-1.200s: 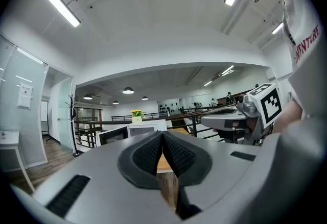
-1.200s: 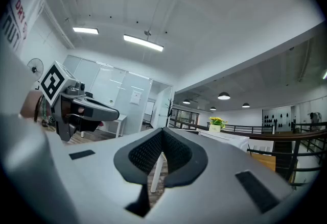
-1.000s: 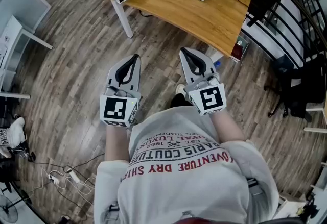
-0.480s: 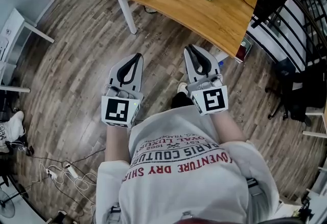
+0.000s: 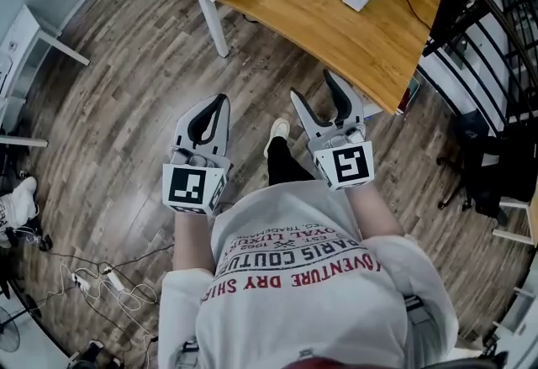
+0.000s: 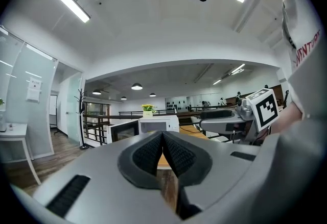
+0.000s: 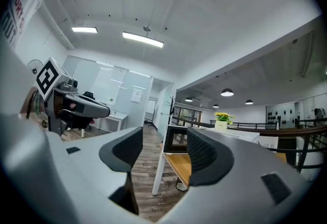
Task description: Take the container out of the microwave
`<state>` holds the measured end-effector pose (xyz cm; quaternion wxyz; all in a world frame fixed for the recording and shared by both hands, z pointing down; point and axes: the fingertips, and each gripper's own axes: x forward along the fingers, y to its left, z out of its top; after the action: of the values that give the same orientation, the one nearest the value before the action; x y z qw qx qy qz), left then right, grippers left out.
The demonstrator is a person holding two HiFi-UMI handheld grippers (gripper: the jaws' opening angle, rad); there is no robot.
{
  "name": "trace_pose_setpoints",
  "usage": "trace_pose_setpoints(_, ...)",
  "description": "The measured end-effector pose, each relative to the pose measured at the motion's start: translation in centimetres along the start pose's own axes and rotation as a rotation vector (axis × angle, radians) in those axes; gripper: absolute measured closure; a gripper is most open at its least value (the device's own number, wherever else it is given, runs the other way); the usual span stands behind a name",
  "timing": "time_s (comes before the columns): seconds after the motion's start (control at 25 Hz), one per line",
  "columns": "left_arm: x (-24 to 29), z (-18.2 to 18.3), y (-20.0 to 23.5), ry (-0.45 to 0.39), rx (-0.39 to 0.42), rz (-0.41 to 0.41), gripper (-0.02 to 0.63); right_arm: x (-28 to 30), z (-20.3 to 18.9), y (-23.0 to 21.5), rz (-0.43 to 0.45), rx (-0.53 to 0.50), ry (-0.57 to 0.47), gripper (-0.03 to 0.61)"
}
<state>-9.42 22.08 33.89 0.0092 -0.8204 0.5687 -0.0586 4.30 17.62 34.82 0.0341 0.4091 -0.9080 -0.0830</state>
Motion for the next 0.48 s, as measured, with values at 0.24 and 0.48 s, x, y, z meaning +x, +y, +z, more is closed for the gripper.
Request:
trace_pose_setpoints(0.24,6.6,-1.3,2.2,0.053,0.044,-0.038,0.597,6.7,-2.6,-4.0,0.005,0.057,0.013,0.311)
trace_pose_setpoints(0.48,15.8,-0.5,6.8,0.057,0.029,-0.061,0.597,14.3,-3.6,-10.2,-0.031,0.062,0.037,0.311)
